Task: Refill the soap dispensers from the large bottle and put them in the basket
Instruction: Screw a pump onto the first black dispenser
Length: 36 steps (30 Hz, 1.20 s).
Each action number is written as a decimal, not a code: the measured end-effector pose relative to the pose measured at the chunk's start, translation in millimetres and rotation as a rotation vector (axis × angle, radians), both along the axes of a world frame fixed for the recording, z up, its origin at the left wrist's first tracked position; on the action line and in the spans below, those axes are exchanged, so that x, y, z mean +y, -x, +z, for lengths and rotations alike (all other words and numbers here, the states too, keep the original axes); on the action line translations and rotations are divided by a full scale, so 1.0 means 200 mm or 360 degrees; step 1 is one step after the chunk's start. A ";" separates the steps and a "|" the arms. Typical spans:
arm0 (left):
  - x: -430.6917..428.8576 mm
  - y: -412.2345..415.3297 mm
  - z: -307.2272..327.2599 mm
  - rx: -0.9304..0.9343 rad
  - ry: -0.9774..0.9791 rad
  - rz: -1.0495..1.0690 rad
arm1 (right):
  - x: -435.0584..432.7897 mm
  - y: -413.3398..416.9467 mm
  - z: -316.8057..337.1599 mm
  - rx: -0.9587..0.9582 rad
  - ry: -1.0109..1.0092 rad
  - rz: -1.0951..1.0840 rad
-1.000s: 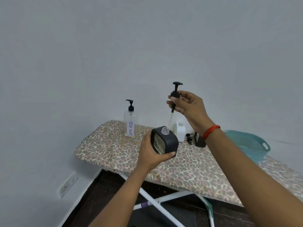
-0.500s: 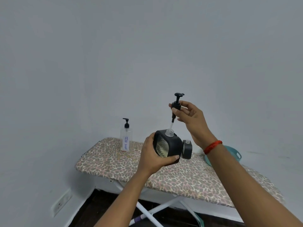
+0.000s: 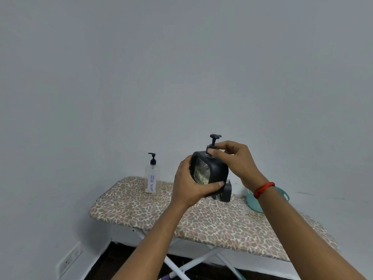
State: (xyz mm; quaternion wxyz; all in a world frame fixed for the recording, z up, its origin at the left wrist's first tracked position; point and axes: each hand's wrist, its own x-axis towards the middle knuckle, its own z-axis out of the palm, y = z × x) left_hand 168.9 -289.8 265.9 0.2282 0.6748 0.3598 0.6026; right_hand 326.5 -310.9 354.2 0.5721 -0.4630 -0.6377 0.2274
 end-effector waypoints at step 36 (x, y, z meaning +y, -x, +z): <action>0.03 -0.05 -0.03 0.0017 0.0064 -0.0116 | 0.04 -0.02 -0.01 0.0253 0.0123 0.0085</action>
